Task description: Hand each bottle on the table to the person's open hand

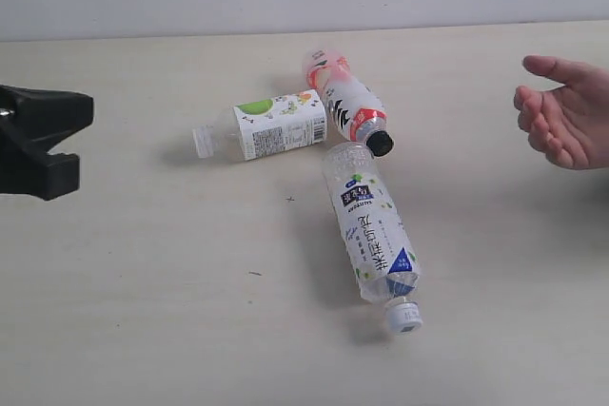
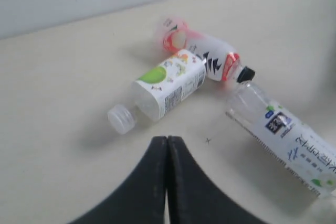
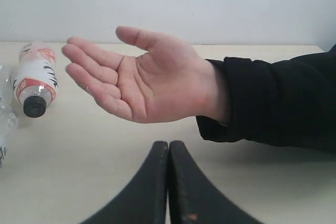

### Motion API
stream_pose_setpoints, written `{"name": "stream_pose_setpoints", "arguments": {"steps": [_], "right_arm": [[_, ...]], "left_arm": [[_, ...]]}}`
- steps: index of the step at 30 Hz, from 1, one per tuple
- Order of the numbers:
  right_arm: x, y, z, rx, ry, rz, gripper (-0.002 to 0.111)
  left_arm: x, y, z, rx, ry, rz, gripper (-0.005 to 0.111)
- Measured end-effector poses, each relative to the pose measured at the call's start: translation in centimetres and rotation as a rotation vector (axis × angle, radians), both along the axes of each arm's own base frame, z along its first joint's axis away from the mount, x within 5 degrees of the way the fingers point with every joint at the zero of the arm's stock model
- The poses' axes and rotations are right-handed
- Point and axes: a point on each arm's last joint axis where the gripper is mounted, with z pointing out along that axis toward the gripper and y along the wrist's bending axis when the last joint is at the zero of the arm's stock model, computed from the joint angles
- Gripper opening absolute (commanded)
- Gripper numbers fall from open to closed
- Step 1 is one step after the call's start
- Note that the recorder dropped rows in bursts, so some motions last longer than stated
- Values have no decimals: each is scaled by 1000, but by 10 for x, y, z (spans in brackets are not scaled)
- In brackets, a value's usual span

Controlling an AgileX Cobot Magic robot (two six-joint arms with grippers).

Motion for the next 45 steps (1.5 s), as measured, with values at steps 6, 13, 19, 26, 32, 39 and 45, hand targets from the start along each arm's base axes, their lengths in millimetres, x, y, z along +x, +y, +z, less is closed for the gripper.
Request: {"name": "stream_pose_setpoints", "arguments": {"steps": [6,13,19,26,32,39,45], "right_arm": [[0,0,0,0,0,0,0],[0,0,0,0,0,0,0],[0,0,0,0,0,0,0],[0,0,0,0,0,0,0],[0,0,0,0,0,0,0],[0,0,0,0,0,0,0],[0,0,0,0,0,0,0]], "left_arm": [[-24,16,13,-59,-118,-5,1],[-35,24,20,-85,-162,-4,1],[-36,24,21,-86,-163,-4,1],[-36,24,21,-86,-163,-4,1],[-36,24,21,-86,-163,-4,1],[-36,24,21,-86,-163,-4,1],[-36,24,20,-85,-162,-4,1]]}}
